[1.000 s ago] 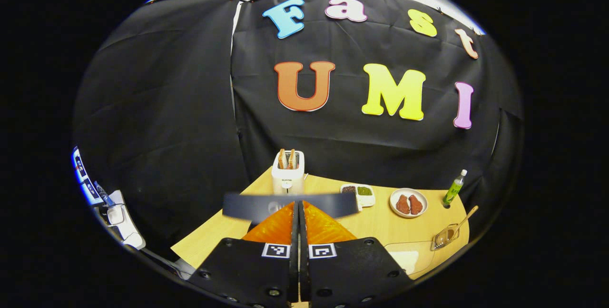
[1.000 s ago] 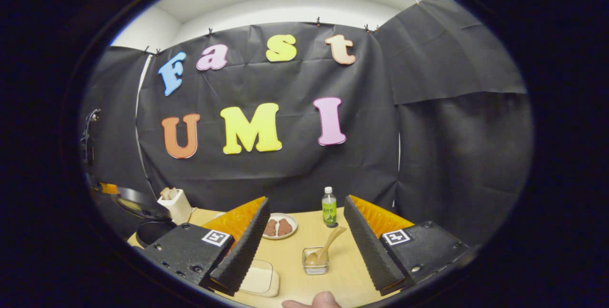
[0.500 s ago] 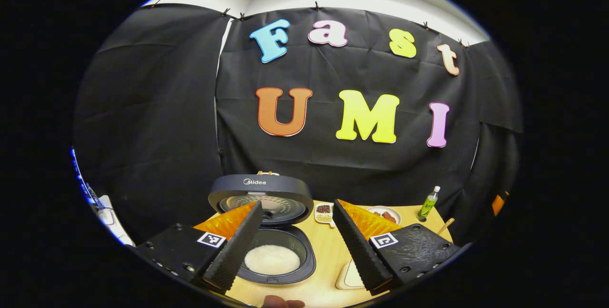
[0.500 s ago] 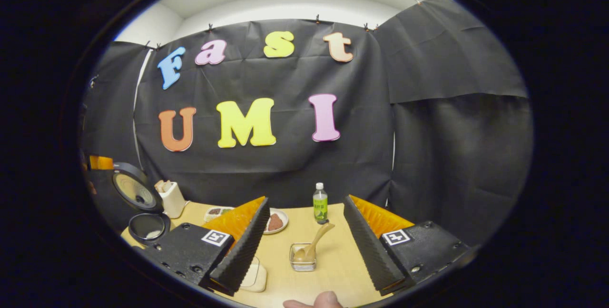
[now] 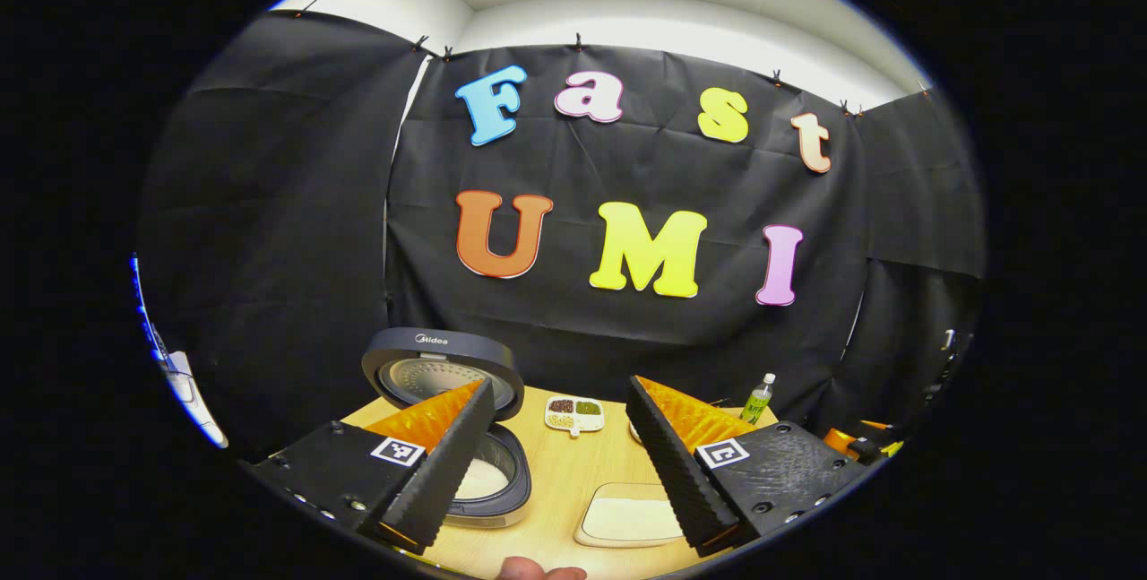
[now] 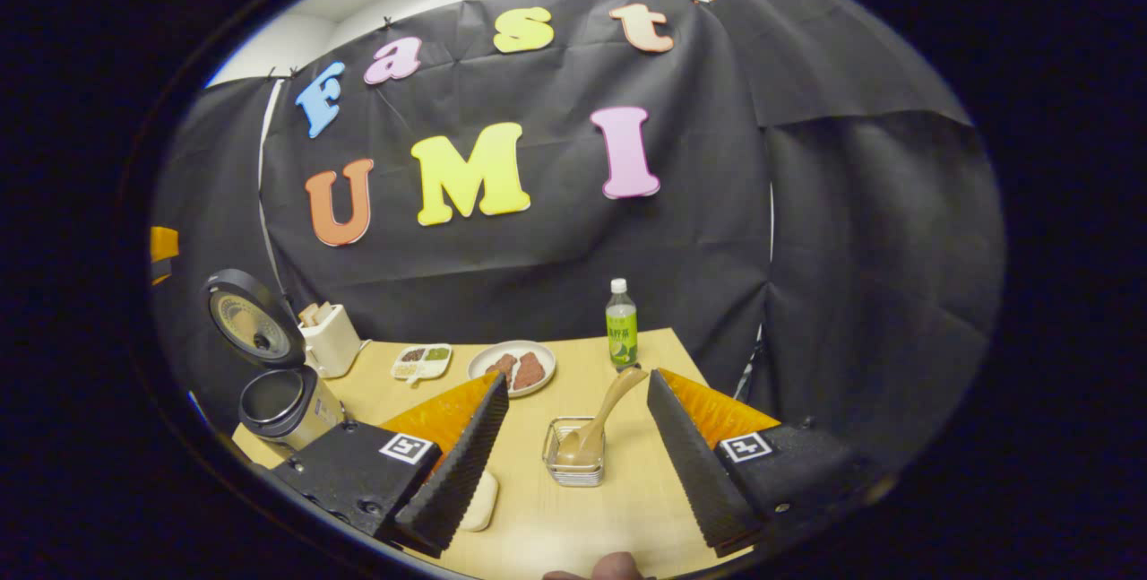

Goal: Close the left gripper, press the button to open the rice cooker; take a wooden spoon from the chopstick holder with the right hand, scoop a spoonful of rice and pour it into the rice cooker, then put the wooden spoon back into the chopstick holder.

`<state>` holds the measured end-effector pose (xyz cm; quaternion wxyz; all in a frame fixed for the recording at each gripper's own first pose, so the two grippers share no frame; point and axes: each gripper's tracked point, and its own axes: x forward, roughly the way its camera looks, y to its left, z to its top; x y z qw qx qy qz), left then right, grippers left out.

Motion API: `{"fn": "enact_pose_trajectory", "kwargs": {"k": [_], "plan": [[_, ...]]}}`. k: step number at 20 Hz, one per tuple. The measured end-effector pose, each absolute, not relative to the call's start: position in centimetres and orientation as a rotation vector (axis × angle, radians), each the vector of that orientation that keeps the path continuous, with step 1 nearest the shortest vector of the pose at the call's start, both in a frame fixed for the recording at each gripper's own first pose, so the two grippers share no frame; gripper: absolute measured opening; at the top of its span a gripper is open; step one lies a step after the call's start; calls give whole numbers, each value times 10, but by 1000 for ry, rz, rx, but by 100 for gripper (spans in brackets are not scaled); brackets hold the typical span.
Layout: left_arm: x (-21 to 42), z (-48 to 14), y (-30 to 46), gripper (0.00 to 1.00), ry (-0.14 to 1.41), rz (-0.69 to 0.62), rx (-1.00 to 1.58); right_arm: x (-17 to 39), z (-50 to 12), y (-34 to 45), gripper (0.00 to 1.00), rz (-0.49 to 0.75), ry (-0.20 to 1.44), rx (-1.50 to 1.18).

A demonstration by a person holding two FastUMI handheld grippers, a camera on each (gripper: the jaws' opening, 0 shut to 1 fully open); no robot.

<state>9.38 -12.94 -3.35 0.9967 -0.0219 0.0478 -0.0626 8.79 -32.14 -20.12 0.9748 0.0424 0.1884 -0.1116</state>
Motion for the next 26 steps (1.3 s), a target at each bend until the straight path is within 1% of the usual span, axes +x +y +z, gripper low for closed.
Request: {"fn": "enact_pose_trajectory", "kwargs": {"k": [2,3,5,8,9,10,12,14,15,17,18,19,20,21,26], "plan": [[93,-36,-136,95,71,-118,-20,107,-235,-341,100,-223,444,145],[92,-37,-139,95,69,-112,-17,118,-254,-351,98,-226,473,170],[94,-43,-144,94,77,-98,-16,136,-286,-369,97,-234,526,212],[98,-53,-140,95,110,-51,15,164,-321,-381,96,-215,584,231],[99,-58,-137,95,126,-35,21,173,-330,-379,99,-200,598,246],[100,-61,-134,95,141,-16,35,180,-340,-380,99,-193,619,263],[105,-73,-125,95,177,26,53,191,-357,-379,97,-175,659,318],[103,-76,-121,95,197,49,42,203,-361,-380,92,-166,660,345],[101,-77,-119,95,203,58,40,206,-360,-383,77,-165,653,345],[100,-81,-120,95,212,68,40,213,-358,-384,64,-160,643,363],[101,-80,-120,95,210,67,38,215,-356,-386,51,-166,641,373],[102,-79,-118,95,208,74,40,215,-356,-385,31,-169,641,383],[103,-78,-116,95,205,77,36,214,-354,-383,30,-163,644,402],[103,-76,-115,95,200,77,31,209,-351,-375,22,-150,650,414],[100,-68,-110,95,173,74,-8,198,-312,-366,10,-156,570,390]]}}
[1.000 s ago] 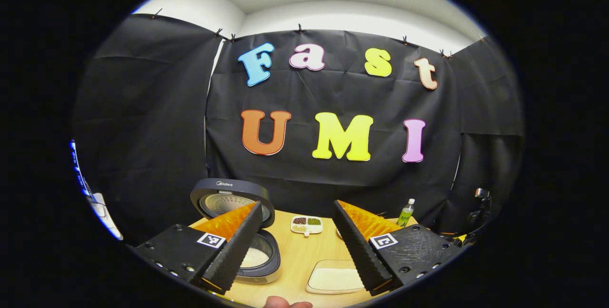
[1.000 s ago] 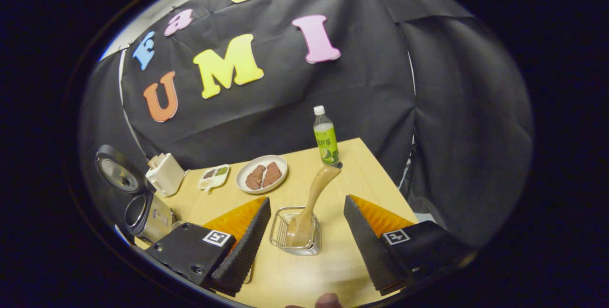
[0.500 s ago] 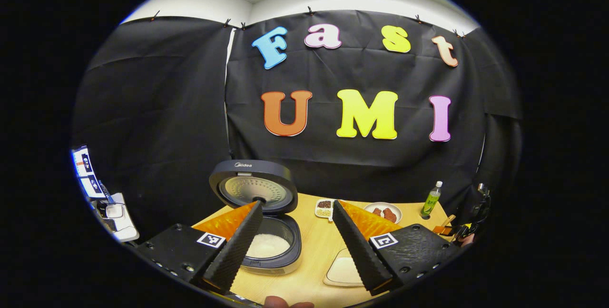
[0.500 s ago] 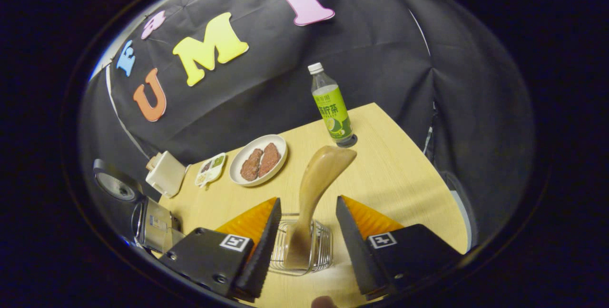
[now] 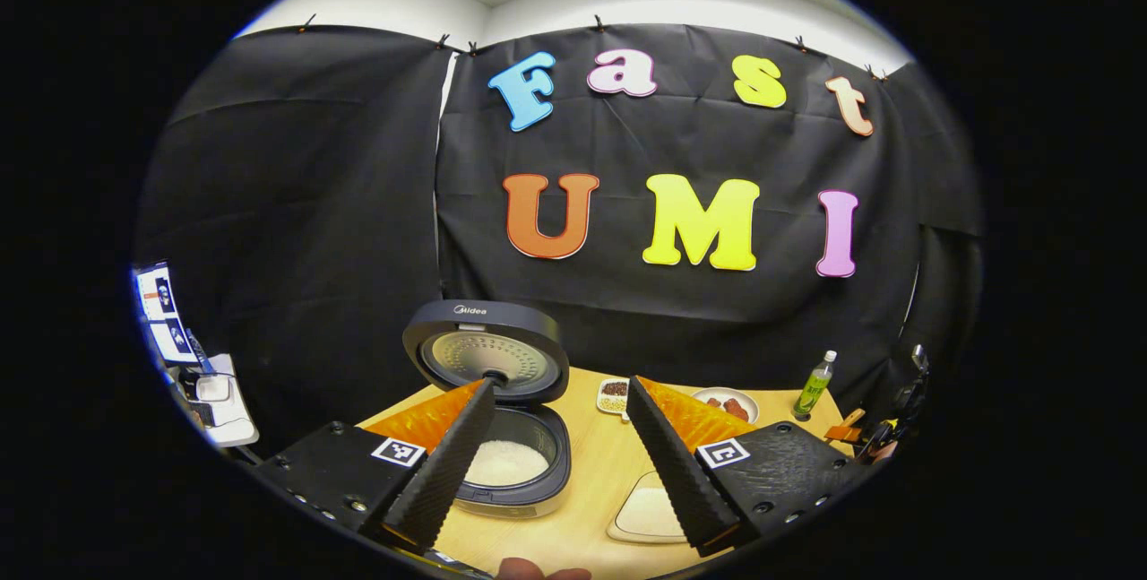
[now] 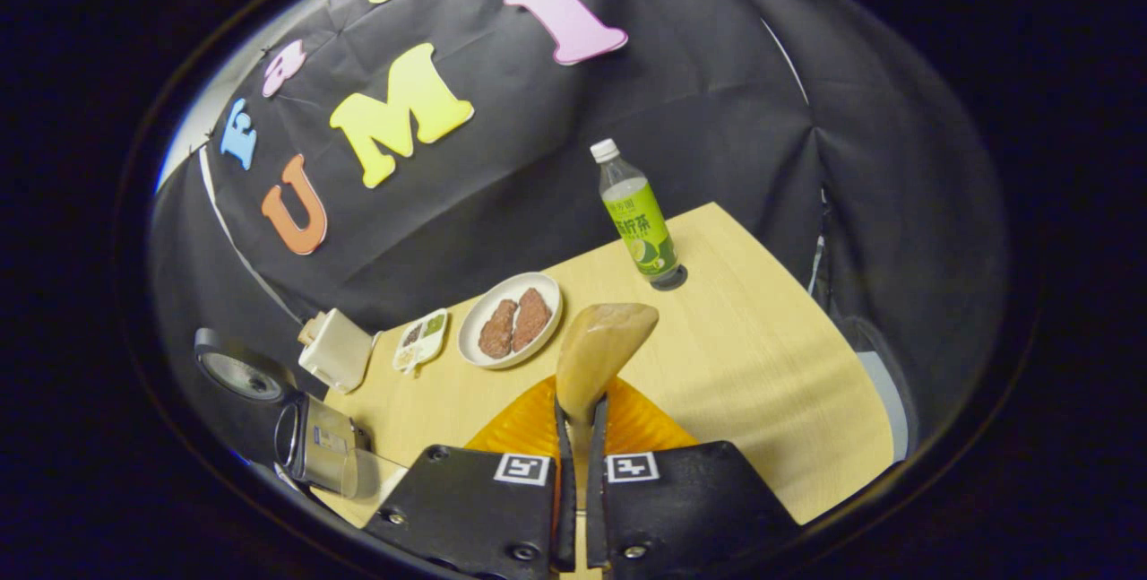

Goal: Close the left gripper, press the button to open the rice cooker; take a wooden spoon from the chopstick holder with the right hand, scoop a spoonful of rice and pour it into the rice cooker, then put the wooden spoon back into the chopstick holder.

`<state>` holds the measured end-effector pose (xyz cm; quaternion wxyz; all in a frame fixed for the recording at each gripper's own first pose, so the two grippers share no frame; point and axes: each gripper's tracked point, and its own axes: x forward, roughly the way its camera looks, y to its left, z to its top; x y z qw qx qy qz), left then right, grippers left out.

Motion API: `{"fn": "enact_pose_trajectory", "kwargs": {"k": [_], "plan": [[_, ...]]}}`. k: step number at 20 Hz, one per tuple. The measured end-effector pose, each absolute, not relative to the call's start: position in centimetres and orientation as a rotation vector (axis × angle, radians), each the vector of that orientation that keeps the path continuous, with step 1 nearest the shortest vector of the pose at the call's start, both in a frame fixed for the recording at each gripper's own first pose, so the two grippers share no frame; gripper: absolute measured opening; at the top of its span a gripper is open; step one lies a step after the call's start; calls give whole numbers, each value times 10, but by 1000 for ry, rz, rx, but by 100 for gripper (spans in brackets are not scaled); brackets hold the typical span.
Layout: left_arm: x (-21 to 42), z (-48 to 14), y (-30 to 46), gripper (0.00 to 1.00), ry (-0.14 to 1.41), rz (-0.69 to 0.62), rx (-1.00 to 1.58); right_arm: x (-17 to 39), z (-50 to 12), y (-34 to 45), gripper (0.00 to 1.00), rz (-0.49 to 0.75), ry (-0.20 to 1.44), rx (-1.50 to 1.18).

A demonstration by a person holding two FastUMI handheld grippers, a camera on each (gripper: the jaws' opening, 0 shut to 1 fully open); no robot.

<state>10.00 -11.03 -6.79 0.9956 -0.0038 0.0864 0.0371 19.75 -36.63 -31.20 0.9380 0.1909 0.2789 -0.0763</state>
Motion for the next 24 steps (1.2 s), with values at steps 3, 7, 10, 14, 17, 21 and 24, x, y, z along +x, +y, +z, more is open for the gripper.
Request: {"fn": "enact_pose_trajectory", "kwargs": {"k": [3,7,10,14,17,21,24], "plan": [[97,-63,-105,95,150,48,-9,190,-282,-360,9,-181,511,308],[93,-52,-89,95,106,3,-16,176,-233,-318,9,-188,457,227],[89,-46,-66,95,73,-25,-13,159,-207,-255,9,-153,429,183],[85,-38,-32,95,47,-70,-37,141,-208,-175,8,-111,422,91],[79,-40,-1,95,48,-70,-50,137,-246,-139,8,-104,452,-17],[69,-51,38,95,82,-55,-27,142,-309,-127,9,-150,508,-137],[65,-60,62,95,100,-31,-19,146,-337,-122,8,-172,514,-253]]}}
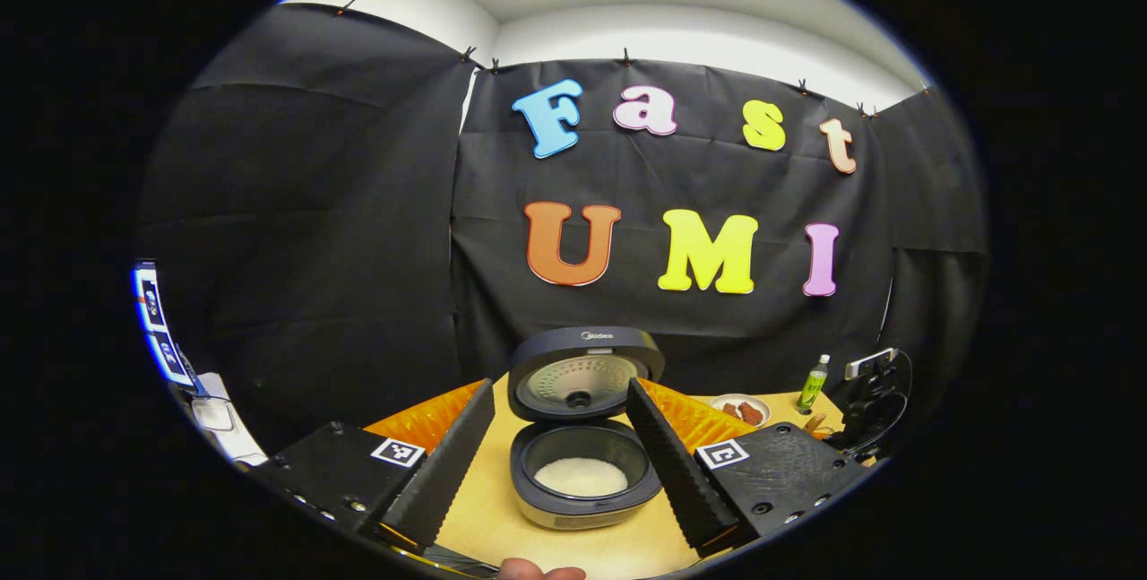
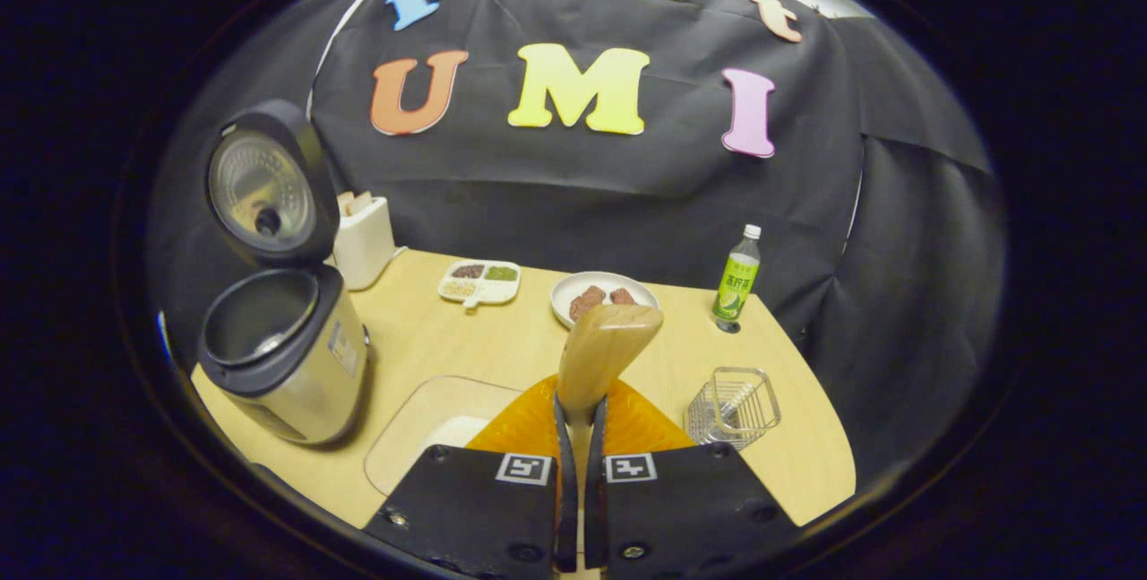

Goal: Close the left gripper, press the button to open the rice cooker; take a wooden spoon from the chopstick holder with the right hand, scoop a spoonful of rice and pour it into the rice cooker, then put the wooden spoon back into the chopstick holder.

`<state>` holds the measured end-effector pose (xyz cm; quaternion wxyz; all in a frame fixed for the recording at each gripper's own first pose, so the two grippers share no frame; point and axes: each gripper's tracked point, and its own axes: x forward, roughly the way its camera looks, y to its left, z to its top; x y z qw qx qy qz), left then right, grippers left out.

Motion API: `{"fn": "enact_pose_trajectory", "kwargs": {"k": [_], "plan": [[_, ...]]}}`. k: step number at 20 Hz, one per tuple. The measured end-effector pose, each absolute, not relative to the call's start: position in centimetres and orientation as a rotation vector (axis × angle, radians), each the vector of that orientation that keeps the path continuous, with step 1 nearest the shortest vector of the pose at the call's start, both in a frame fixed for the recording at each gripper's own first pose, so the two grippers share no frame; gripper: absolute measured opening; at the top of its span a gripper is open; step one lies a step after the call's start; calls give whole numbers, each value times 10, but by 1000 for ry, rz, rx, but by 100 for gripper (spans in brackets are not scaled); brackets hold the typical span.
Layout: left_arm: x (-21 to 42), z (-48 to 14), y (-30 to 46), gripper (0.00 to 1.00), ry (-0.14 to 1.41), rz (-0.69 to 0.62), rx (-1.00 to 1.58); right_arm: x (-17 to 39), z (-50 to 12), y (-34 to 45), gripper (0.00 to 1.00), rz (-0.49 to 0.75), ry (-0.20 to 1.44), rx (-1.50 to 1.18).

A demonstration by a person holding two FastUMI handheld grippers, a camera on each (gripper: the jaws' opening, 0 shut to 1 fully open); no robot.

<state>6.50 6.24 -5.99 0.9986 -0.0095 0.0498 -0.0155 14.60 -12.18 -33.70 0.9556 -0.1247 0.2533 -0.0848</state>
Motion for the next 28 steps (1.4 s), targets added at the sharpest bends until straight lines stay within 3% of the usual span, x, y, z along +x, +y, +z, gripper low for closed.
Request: {"fn": "enact_pose_trajectory", "kwargs": {"k": [6,16,28], "plan": [[54,-76,90,95,140,9,-35,154,-376,-92,8,-140,536,-263],[34,-68,104,95,126,62,-46,147,-378,-49,8,-75,597,232],[41,-70,32,95,143,12,-38,129,-366,-130,8,-157,561,854]]}}
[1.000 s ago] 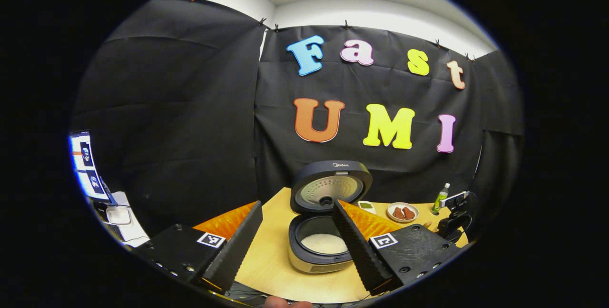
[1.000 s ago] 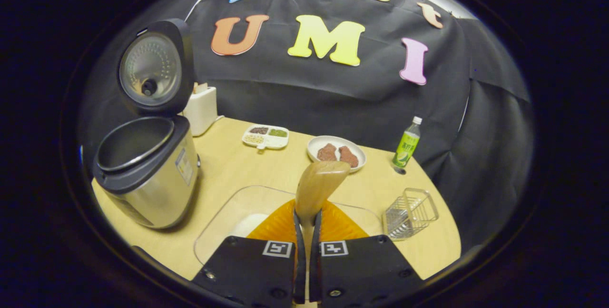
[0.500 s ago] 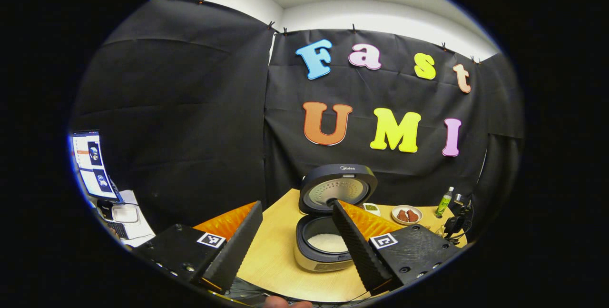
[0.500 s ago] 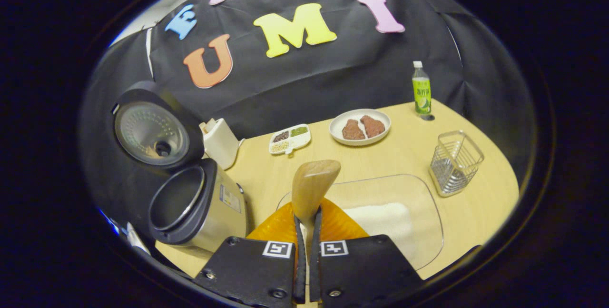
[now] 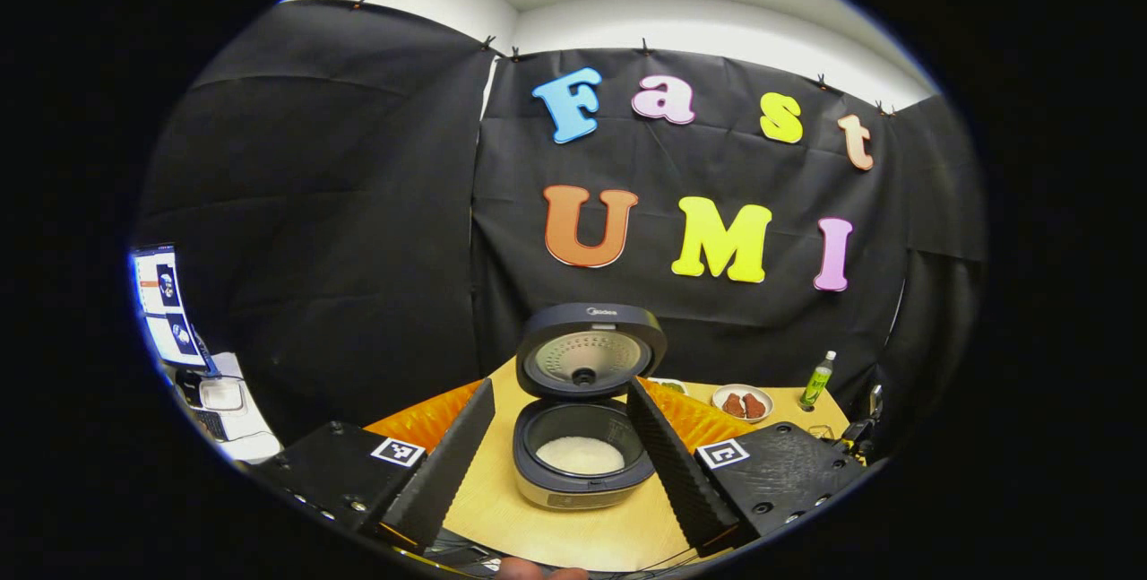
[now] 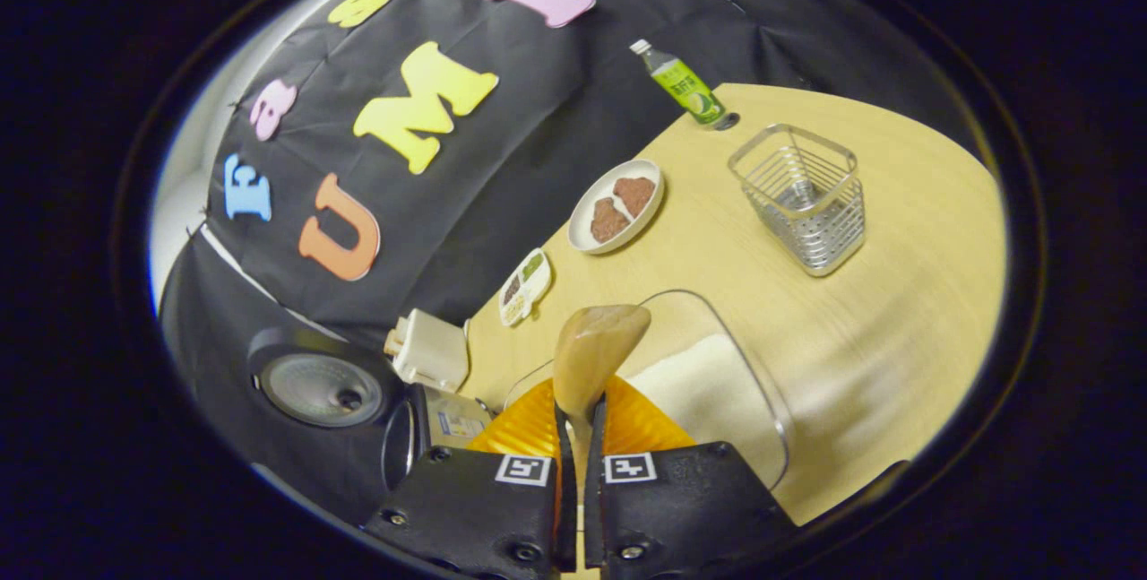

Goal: Close the left gripper, press the button to open the rice cooker; take a wooden spoon from the chopstick holder with the right hand, scoop a spoonful of rice and pour it into the rice cooker, then put the wooden spoon back into the chopstick holder.

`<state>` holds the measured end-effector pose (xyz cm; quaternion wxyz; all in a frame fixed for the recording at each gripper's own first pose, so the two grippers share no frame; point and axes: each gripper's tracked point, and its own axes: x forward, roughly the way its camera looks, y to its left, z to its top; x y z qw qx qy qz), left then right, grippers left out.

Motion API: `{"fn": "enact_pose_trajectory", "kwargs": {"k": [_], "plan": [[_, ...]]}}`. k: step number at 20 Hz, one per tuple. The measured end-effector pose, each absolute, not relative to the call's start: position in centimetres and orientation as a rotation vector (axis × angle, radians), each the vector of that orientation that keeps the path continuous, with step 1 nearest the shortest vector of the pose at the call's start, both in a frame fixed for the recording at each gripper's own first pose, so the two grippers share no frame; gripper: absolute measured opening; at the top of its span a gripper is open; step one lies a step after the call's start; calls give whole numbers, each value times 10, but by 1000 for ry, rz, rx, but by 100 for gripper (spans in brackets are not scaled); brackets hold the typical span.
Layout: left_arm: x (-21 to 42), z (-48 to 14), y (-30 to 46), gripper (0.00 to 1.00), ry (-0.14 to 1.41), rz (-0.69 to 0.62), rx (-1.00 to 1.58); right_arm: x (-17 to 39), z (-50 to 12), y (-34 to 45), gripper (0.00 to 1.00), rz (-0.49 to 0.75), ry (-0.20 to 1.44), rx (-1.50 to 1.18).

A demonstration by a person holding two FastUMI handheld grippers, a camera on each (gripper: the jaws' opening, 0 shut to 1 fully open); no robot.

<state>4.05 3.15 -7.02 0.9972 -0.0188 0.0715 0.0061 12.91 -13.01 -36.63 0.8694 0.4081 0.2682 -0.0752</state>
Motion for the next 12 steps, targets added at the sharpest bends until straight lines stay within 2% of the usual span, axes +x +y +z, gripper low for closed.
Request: {"fn": "enact_pose_trajectory", "kwargs": {"k": [7,12], "plan": [[48,-64,-7,95,131,-24,-36,124,-299,-189,8,-151,442,1018],[44,-62,3,95,119,9,-35,144,-242,-161,10,-48,414,1019]]}}
